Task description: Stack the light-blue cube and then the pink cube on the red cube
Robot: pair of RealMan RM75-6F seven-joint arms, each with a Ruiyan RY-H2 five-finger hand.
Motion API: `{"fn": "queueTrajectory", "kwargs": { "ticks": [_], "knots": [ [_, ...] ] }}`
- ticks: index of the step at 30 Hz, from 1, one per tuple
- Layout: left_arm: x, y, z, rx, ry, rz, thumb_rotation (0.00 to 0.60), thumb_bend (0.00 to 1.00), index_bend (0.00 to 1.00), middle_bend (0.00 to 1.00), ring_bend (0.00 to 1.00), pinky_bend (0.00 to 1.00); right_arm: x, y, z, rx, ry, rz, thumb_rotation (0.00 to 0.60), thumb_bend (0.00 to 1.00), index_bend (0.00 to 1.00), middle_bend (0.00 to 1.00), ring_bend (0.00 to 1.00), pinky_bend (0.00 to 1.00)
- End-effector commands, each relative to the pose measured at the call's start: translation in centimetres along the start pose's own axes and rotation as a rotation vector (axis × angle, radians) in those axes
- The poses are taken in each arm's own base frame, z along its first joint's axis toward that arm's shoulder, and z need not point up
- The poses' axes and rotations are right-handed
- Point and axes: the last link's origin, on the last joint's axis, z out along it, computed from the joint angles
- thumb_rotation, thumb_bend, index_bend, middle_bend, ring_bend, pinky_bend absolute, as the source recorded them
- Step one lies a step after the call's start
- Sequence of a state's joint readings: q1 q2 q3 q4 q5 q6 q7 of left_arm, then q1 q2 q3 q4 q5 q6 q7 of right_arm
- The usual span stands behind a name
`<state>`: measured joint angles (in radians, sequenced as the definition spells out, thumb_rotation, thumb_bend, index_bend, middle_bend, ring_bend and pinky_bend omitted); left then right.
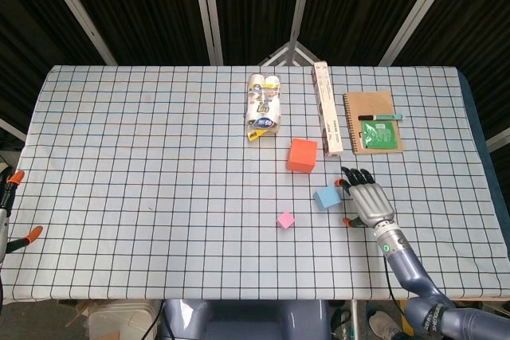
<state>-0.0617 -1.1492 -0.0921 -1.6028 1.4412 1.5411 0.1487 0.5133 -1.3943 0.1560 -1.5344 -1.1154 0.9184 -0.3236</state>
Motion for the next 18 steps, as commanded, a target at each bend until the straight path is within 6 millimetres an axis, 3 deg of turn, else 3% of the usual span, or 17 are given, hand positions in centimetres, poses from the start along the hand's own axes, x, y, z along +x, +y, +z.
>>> {"fn": "queueTrajectory", "kwargs": {
  "ticks": [1,18],
  "knots": [
    [0.0,0.0,0.0,0.004,0.002,0.001,0.6,0.16,0.04,0.0,0.0,0.0,-0.1,-0.1,0.2,0.004,-0.001,-0.002,0.6,0.25,0.25,0.0,0.0,0.0],
    [0.0,-0.1,0.1,0.013,0.002,0.005,0.6,0.16,0.04,0.0,0.0,0.0,-0.3,-1.3,1.2,0.022,-0.001,-0.007,0.6,0.25,0.25,0.0,0.0,0.0]
  ]
}}
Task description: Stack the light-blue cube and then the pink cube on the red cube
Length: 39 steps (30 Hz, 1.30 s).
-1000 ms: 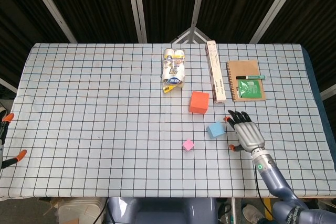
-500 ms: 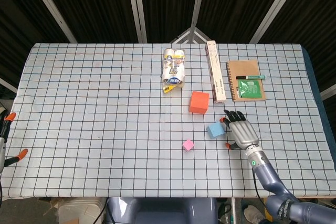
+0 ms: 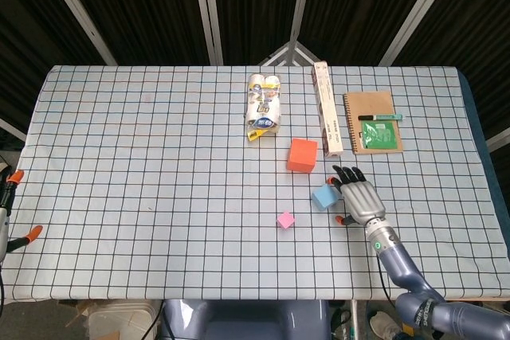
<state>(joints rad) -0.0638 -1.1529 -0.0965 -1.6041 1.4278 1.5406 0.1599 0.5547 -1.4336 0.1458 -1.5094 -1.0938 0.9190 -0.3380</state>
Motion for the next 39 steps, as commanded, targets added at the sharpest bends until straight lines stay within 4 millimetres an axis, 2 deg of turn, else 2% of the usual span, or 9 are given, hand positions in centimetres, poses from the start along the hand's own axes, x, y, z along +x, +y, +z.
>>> {"fn": "queueTrajectory", "kwargs": {
  "ticks": [1,19,39],
  "knots": [
    [0.0,0.0,0.0,0.001,-0.001,-0.001,0.6,0.16,0.04,0.0,0.0,0.0,0.0,-0.1,0.2,-0.002,0.003,0.003,0.6,0.25,0.25,0.0,0.0,0.0],
    [0.0,-0.1,-0.1,0.007,-0.002,0.002,0.6,0.16,0.04,0.0,0.0,0.0,0.6,0.5,0.3,-0.027,0.02,0.021,0.6,0.25,0.25,0.0,0.0,0.0],
    [0.1,-0.3,-0.1,0.013,0.0,-0.003,0.6,0.16,0.04,0.0,0.0,0.0,0.4,-1.5,0.2,0.024,0.019,0.019,0.6,0.25,0.27,0.0,0.0,0.0]
  ]
}}
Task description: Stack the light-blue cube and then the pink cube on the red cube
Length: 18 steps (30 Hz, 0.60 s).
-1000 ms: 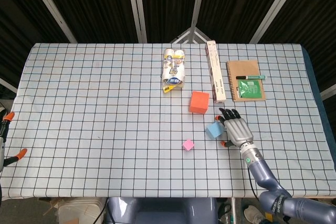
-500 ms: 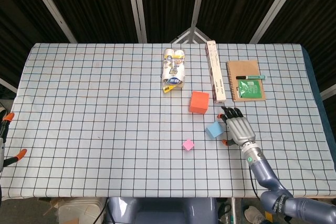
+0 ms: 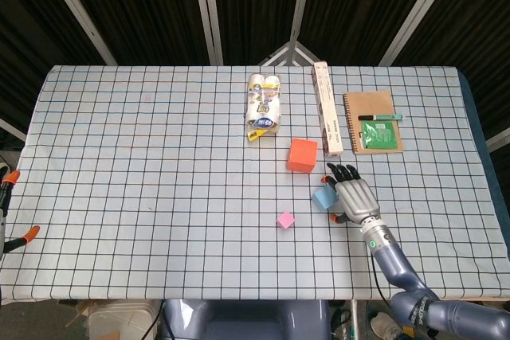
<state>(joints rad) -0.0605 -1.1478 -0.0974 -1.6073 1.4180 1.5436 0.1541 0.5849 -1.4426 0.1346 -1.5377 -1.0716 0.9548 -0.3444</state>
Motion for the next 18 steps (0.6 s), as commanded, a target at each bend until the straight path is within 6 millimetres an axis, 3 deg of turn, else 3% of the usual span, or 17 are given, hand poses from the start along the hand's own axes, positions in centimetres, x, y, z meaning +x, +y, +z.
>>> {"fn": "queueTrajectory", "kwargs": {
  "ticks": [1,18],
  "knots": [
    [-0.01,-0.03,0.0,0.001,-0.001,0.0,0.6,0.16,0.04,0.0,0.0,0.0,-0.07,-0.17,-0.06,0.006,-0.002,0.002,0.6,0.25,0.28,0.0,0.0,0.0],
    [-0.16,0.07,0.05,0.007,-0.004,0.011,0.6,0.16,0.04,0.0,0.0,0.0,-0.3,0.22,0.78,0.002,-0.005,0.007,0.6,0.27,0.35,0.0,0.0,0.0]
  ]
}}
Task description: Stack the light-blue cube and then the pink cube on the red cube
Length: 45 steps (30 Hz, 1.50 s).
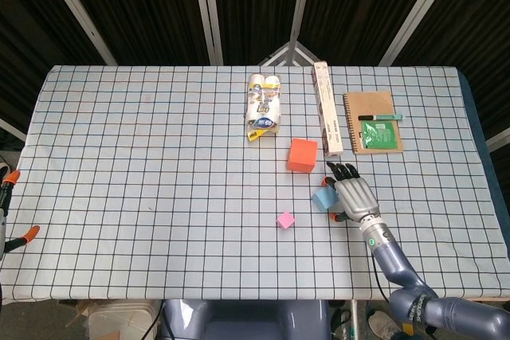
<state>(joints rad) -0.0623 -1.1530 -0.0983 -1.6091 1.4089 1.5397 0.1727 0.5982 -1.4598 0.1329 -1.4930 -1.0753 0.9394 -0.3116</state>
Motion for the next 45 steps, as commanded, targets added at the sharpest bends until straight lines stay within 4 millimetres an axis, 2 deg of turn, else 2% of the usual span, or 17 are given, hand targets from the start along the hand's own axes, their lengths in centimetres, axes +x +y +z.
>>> {"fn": "queueTrajectory", "kwargs": {
  "ticks": [1,10,20,24,31,36,42,45],
  "knots": [
    [0.0,0.0,0.0,0.001,0.001,0.0,0.6,0.16,0.04,0.0,0.0,0.0,-0.1,0.0,0.1,0.004,-0.002,-0.001,0.6,0.29,0.36,0.0,0.0,0.0],
    [0.0,0.0,0.0,0.002,0.0,0.0,0.6,0.16,0.04,0.0,0.0,0.0,0.0,-0.2,0.4,0.01,0.012,-0.016,0.6,0.35,0.44,0.0,0.0,0.0],
    [0.0,0.0,0.0,0.002,0.0,0.001,0.6,0.16,0.04,0.0,0.0,0.0,0.4,0.2,-0.1,0.001,0.025,-0.018,0.6,0.35,0.45,0.0,0.0,0.0],
    [0.0,-0.1,0.0,0.003,0.0,-0.002,0.6,0.16,0.04,0.0,0.0,0.0,1.9,1.0,-0.7,-0.026,0.056,-0.021,0.6,0.35,0.45,0.0,0.0,0.0],
    [0.1,-0.1,-0.1,-0.002,-0.003,-0.013,0.6,0.16,0.04,0.0,0.0,0.0,6.7,1.7,-1.4,-0.113,0.14,-0.032,0.6,0.38,0.47,0.0,0.0,0.0],
    [0.2,-0.3,0.0,0.002,-0.006,-0.021,0.6,0.16,0.04,0.0,0.0,0.0,10.0,-0.7,-0.7,-0.146,0.172,-0.034,0.6,0.46,0.51,0.0,0.0,0.0],
    [0.2,-0.4,0.1,-0.004,-0.018,-0.03,0.6,0.16,0.04,0.0,0.0,0.0,11.6,-5.8,0.4,-0.188,0.125,-0.036,0.6,0.57,0.52,0.0,0.0,0.0],
    [0.2,-0.4,0.2,-0.013,-0.026,-0.033,0.6,0.16,0.04,0.0,0.0,0.0,12.2,-8.4,1.7,-0.212,0.116,-0.058,0.6,0.62,0.54,0.0,0.0,0.0]
  ]
}}
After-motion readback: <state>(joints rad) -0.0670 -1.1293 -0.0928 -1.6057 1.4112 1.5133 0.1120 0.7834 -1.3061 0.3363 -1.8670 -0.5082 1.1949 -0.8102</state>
